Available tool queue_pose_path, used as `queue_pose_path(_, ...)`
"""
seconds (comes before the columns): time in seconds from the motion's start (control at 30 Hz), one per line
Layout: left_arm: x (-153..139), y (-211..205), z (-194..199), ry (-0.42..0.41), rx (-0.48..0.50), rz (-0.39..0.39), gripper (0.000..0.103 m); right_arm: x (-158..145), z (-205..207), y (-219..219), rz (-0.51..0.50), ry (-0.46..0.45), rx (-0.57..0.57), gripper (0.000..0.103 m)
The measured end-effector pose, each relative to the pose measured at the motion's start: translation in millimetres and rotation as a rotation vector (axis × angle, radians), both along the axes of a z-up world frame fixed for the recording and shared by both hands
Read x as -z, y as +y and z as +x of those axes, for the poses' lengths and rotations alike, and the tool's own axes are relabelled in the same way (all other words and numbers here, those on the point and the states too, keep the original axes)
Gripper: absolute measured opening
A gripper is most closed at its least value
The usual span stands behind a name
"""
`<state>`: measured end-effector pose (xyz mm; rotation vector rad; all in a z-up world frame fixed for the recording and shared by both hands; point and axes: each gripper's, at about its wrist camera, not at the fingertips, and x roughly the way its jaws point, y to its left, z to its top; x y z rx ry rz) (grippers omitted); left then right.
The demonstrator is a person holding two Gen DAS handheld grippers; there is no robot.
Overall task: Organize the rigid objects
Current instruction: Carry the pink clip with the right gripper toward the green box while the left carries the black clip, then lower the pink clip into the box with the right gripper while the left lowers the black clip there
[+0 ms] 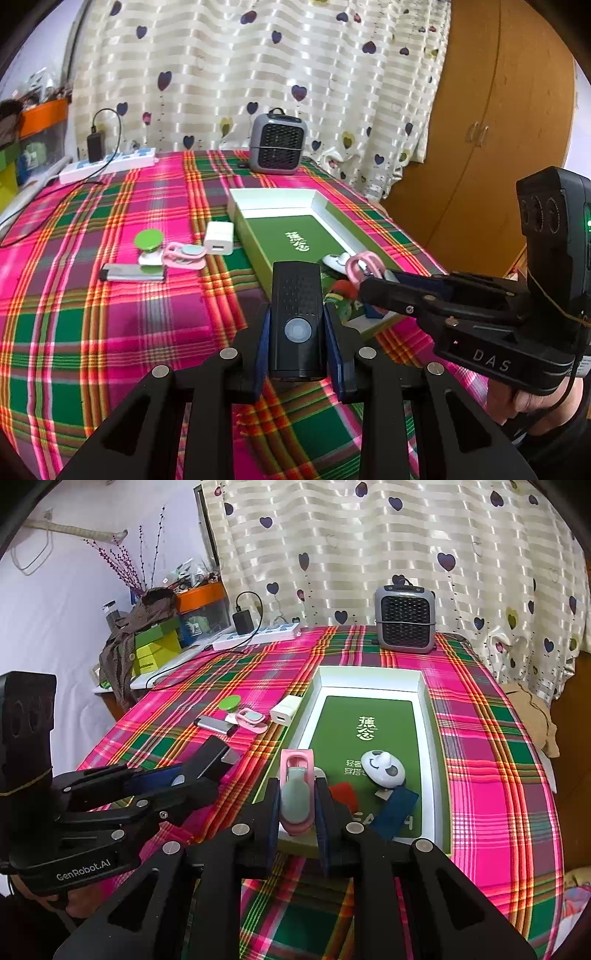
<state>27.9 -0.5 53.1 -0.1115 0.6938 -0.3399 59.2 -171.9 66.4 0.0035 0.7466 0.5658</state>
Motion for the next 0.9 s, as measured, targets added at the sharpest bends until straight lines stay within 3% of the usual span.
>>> queue_pose_path(0.9,11.1,-31.8,36.5,0.038,0.054,0.028,0.026,13.1,23.2,-26.8,0.001,0.038,0.072,0.018)
